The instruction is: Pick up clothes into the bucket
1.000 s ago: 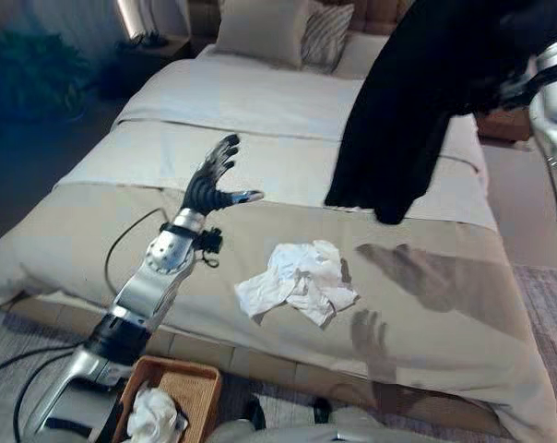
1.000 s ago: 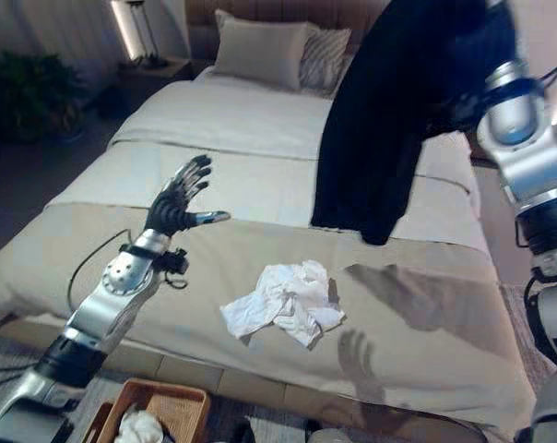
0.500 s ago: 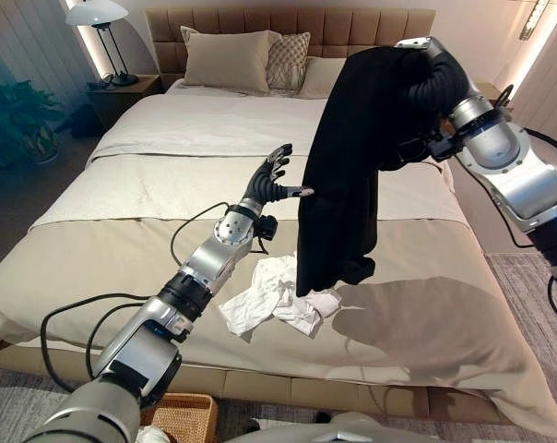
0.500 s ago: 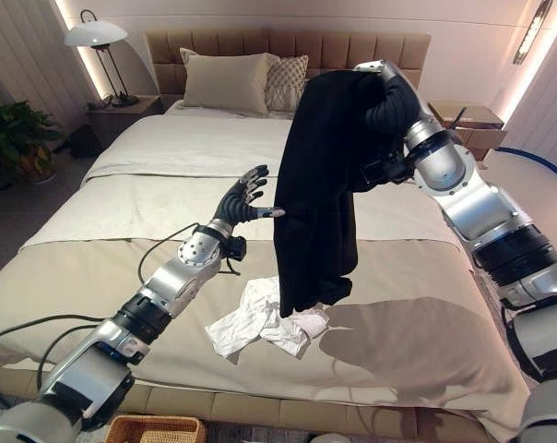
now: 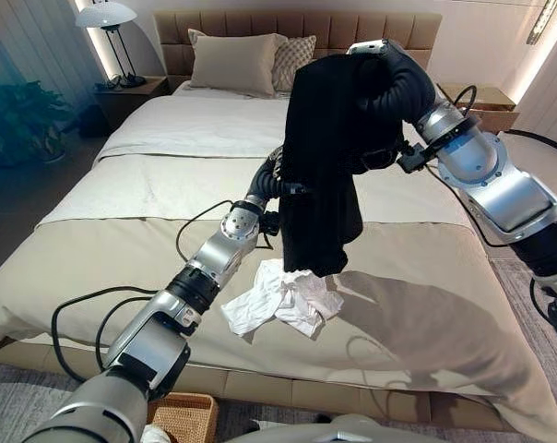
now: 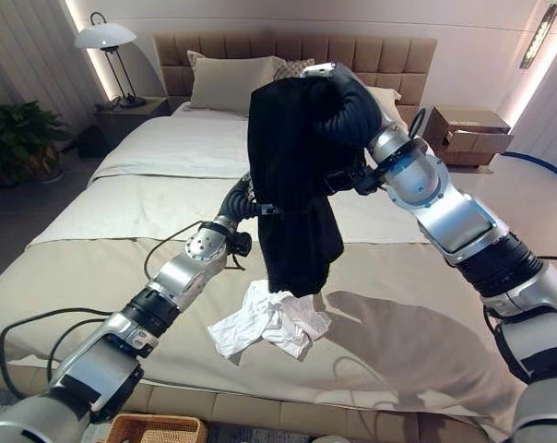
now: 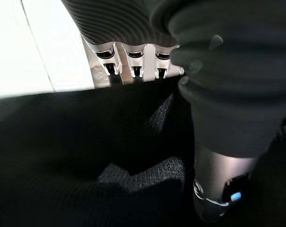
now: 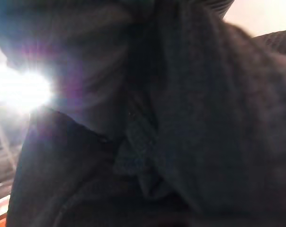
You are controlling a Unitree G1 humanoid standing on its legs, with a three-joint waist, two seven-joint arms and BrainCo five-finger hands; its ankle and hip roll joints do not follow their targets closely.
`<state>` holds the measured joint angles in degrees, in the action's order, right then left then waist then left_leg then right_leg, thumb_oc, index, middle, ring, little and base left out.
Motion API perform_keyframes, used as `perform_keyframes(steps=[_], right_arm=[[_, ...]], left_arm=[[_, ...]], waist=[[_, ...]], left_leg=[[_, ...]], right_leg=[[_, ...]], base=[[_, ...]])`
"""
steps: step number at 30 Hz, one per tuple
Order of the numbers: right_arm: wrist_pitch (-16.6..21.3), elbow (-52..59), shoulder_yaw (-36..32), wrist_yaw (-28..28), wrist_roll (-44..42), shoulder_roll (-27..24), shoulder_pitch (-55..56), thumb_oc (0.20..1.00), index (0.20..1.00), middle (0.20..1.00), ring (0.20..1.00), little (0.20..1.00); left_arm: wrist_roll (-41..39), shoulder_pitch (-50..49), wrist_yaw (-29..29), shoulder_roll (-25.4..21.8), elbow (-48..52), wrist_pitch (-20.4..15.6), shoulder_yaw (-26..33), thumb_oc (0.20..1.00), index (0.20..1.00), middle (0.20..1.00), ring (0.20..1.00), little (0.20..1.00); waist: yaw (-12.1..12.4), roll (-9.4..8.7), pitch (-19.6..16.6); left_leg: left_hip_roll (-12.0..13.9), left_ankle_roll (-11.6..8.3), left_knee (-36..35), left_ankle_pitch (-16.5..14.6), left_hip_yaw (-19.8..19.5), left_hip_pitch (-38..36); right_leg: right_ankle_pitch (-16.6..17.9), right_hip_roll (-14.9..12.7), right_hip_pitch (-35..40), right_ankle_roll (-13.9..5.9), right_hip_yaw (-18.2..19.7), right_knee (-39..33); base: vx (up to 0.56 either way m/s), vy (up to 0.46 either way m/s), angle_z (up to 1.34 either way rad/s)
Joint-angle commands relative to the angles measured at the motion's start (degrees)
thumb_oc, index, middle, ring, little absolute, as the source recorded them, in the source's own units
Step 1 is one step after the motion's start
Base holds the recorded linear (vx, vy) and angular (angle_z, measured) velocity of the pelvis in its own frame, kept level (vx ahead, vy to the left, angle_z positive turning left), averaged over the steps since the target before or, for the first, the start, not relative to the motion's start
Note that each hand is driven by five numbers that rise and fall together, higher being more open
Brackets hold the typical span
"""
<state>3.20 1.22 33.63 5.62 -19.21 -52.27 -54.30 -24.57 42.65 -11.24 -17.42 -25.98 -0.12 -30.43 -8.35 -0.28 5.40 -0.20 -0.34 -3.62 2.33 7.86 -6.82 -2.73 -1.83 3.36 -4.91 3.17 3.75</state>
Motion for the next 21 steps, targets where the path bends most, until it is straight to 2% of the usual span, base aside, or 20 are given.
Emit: perform_keyframes(steps=[1, 3, 5, 6, 11, 21], right_arm=[[3.65, 2.01, -5.85, -0.04, -3.78, 0.47, 0.51, 0.200, 0.200, 0.200, 0.200, 0.200], [3.62, 2.23, -5.51, -0.43, -4.43, 0.00, 0.96, 0.200, 0.200, 0.200, 0.200, 0.200], [3.59, 1.74, -5.52, -0.80, -4.69, -1.16, 2.12, 0.200, 0.200, 0.200, 0.200, 0.200], [3.60, 1.74, -5.59, -0.81, -4.69, -1.13, 2.17, 0.200, 0.200, 0.200, 0.200, 0.200], [3.85, 0.82, -6.32, -1.07, -4.28, -2.22, 5.21, 0.200, 0.200, 0.200, 0.200, 0.200], [4.53, 2.58, -6.45, -2.78, -7.41, -0.14, 8.23, 0.200, 0.200, 0.200, 0.200, 0.200]], left_arm=[[-6.90, 6.85, 2.40, 0.90, 0.87, -2.43, -5.18, 1.000, 1.000, 1.000, 1.000, 1.000], [-9.49, 7.56, 4.99, -1.61, 4.29, -2.46, -7.68, 1.000, 1.000, 1.000, 1.000, 1.000], [-14.56, 8.59, 7.86, -6.78, 9.40, -2.94, -11.11, 1.000, 1.000, 1.000, 1.000, 1.000], [-14.61, 8.59, 7.87, -6.85, 9.45, -2.92, -11.15, 1.000, 1.000, 1.000, 1.000, 1.000], [-22.44, 8.89, 10.18, -14.63, 15.46, -3.11, -14.79, 1.000, 1.000, 1.000, 1.000, 1.000], [-28.37, 7.86, 11.86, -17.27, 18.80, -2.94, -15.42, 1.000, 1.000, 1.000, 1.000, 1.000]], waist=[[2.78, -2.49, -3.49], [2.93, -2.36, -3.55], [3.18, -2.12, -3.75], [3.13, -2.18, -3.75], [3.78, -2.26, -3.92], [4.51, -2.49, -3.82]], left_leg=[[-1.79, 0.71, 7.35, -5.83, -3.01, 2.91], [-1.78, 0.61, 7.28, -5.69, -3.31, 2.93], [-1.64, 0.29, 6.92, -5.29, -3.58, 3.03], [-1.65, 0.28, 6.91, -5.28, -3.63, 3.04], [-1.49, -0.36, 6.23, -4.41, -4.30, 3.27], [-1.80, -0.37, 6.37, -4.36, -5.05, 3.25]], right_leg=[[3.57, -3.20, -3.07, -2.20, -4.25, 1.08], [3.59, -3.29, -2.77, -2.17, -4.61, 0.86], [3.72, -3.41, -2.39, -2.18, -5.41, 0.40], [3.72, -3.43, -2.37, -2.18, -5.46, 0.38], [3.94, -3.73, -1.66, -2.22, -7.41, -0.32], [3.87, -4.08, -1.23, -2.26, -8.32, -0.15]], base=[[0.00, -0.007, 0.15], [0.01, -0.007, 0.08], [0.00, -0.003, 0.02], [0.00, -0.005, 0.14], [0.00, -0.004, 0.18], [0.00, 0.002, 0.14]])
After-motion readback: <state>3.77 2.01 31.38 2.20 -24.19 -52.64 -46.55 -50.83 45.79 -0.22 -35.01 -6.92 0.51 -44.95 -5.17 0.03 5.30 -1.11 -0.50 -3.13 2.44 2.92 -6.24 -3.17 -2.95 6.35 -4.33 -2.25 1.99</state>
